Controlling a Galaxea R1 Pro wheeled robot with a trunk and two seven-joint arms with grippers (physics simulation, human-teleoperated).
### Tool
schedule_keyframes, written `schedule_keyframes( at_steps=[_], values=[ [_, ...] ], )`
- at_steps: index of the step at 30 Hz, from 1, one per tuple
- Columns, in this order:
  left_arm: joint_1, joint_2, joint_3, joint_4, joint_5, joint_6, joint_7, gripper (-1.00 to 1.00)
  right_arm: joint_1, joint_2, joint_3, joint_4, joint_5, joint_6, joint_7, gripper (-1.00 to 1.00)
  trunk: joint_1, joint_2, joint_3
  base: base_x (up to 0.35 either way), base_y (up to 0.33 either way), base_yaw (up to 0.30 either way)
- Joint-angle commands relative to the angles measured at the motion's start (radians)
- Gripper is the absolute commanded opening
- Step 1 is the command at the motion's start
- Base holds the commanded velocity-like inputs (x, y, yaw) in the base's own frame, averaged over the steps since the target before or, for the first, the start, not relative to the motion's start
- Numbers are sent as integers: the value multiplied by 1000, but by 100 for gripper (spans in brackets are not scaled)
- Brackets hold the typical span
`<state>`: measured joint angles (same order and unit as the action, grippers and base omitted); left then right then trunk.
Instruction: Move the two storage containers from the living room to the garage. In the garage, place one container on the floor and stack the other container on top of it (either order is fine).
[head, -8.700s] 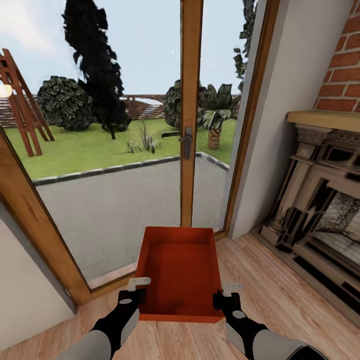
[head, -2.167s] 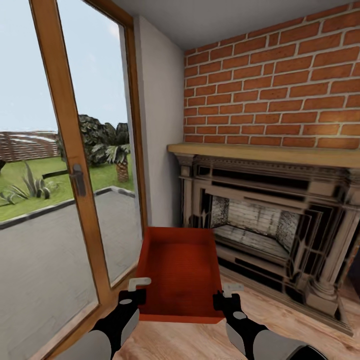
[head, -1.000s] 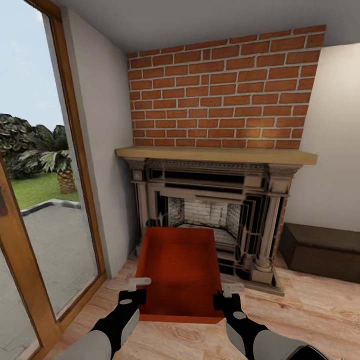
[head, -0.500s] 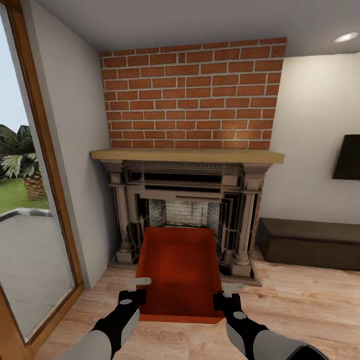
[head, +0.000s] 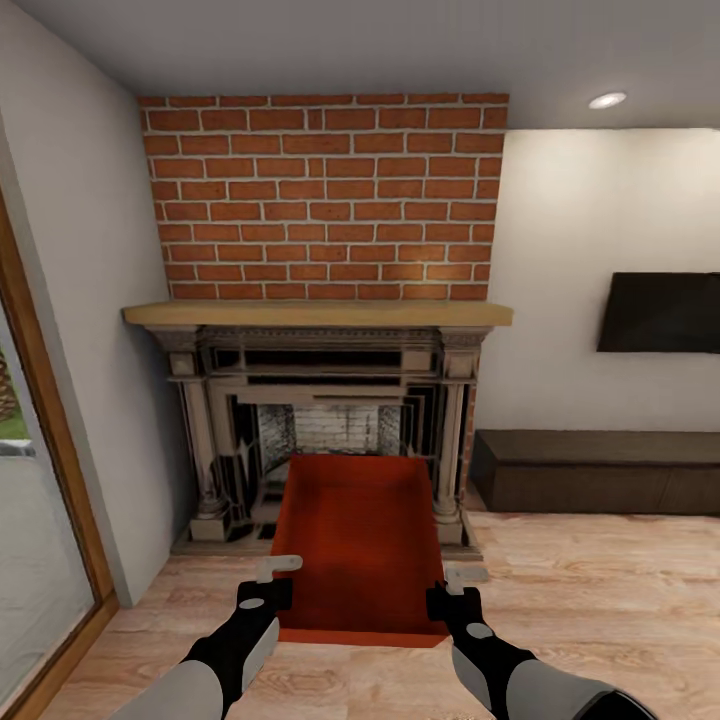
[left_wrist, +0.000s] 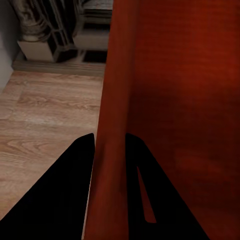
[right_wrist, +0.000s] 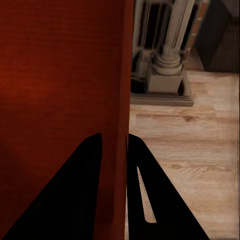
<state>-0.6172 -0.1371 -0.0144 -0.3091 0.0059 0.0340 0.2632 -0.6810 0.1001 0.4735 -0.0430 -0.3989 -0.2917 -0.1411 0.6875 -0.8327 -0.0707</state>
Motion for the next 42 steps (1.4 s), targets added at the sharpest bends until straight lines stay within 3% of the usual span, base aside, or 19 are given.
schedule_keyframes(
  at_steps=[1, 42],
  values=[
    [-1, 2, 28, -31, -17, 4, 8, -100, 0, 0, -9, 0, 2, 2, 3, -100, 0, -1, -1, 0, 0, -273],
    [-1, 2, 28, -31, -17, 4, 8, -100, 0, 0, -9, 0, 2, 3, 3, -100, 0, -1, 9, 0, 0, -279]
  ],
)
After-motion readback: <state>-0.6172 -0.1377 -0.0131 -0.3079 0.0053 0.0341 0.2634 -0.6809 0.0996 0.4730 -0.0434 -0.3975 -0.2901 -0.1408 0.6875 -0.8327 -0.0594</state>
